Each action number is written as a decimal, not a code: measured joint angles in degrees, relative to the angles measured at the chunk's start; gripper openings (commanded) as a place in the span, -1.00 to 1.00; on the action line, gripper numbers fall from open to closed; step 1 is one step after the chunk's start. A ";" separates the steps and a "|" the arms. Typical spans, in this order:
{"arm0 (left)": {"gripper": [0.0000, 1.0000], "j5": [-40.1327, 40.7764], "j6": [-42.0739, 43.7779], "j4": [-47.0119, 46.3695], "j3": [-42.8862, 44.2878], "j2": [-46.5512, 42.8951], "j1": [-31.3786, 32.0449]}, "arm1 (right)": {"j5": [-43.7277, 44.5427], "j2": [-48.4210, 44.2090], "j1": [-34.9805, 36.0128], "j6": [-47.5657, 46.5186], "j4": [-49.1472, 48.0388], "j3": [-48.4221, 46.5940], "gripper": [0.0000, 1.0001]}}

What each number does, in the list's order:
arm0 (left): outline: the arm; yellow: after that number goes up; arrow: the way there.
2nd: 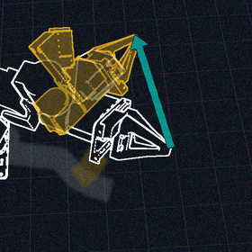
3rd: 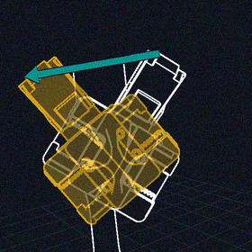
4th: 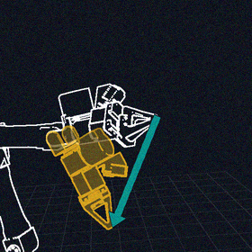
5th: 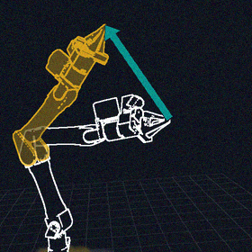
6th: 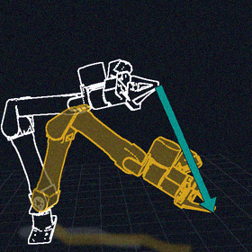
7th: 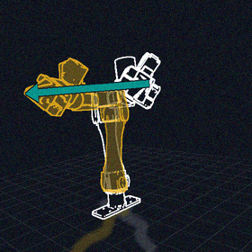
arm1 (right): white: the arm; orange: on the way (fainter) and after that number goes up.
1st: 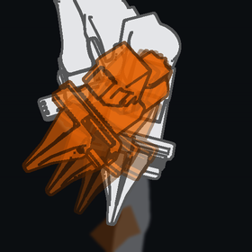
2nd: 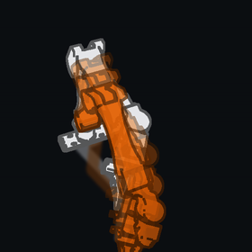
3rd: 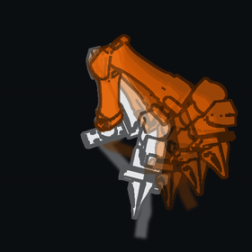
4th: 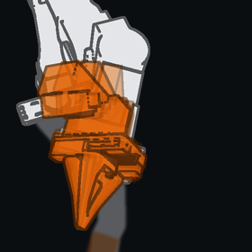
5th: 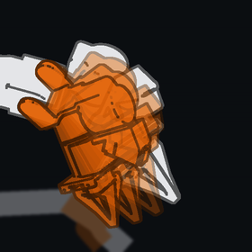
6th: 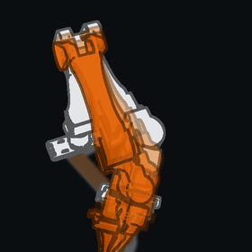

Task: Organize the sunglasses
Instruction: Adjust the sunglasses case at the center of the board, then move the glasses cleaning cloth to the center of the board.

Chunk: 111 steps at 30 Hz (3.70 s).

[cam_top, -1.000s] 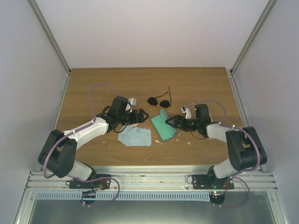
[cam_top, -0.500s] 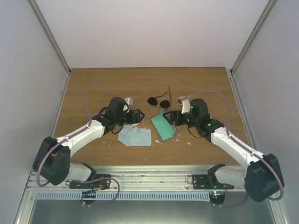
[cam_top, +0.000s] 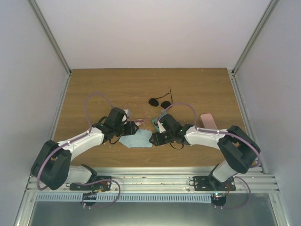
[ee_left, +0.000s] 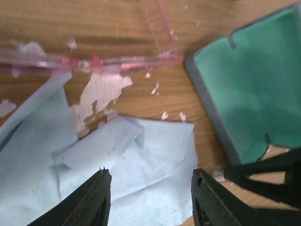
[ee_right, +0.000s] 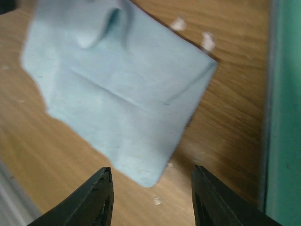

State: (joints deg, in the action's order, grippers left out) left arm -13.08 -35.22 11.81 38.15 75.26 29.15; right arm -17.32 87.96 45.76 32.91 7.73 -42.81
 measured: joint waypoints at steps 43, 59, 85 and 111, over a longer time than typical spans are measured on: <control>-0.04 3.06 -1.88 -0.85 -5.42 -5.22 0.07 | 22.75 11.04 12.15 2.86 14.40 -12.66 0.06; -0.04 4.13 -1.86 -0.37 -5.42 -5.27 0.07 | 25.49 14.97 14.64 3.85 16.92 -16.35 -0.99; -0.60 -9.99 -5.38 -9.64 -9.27 -1.27 14.05 | 21.55 -8.37 14.78 16.00 25.92 1.11 -0.60; -0.86 -7.08 -11.15 -7.13 -9.75 5.95 19.26 | 14.21 5.01 4.74 2.71 5.46 -2.34 -0.91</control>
State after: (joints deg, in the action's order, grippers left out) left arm -20.16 -46.37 4.69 28.40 81.21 48.40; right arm -3.11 92.97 50.50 35.62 13.19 -45.15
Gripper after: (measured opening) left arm 0.073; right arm 0.044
